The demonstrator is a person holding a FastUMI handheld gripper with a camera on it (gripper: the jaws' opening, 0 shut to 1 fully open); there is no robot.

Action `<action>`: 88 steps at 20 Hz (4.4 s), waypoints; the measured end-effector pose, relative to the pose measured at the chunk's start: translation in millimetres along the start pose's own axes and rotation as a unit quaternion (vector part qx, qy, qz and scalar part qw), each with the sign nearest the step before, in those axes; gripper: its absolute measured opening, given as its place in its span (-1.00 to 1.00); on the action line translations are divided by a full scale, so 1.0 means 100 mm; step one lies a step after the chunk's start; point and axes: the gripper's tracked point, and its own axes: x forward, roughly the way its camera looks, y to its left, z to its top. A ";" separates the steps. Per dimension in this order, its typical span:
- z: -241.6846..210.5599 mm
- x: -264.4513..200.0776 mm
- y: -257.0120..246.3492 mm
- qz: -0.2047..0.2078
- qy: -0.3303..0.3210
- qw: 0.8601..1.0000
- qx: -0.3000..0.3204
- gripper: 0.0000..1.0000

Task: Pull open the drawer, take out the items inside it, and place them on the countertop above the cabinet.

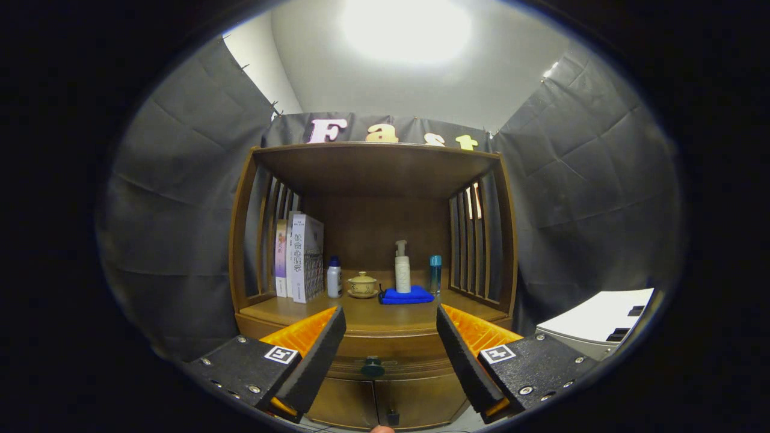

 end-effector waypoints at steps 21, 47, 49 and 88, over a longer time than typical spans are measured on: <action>-1.41 0.78 0.29 0.009 0.130 0.991 0.009 0.90; -2.00 1.00 0.42 0.019 0.216 0.976 -0.019 -0.17; -1.98 0.89 0.43 0.018 0.218 0.976 -0.023 -0.17; -1.75 -0.33 0.33 -0.007 0.213 0.976 -0.053 -0.17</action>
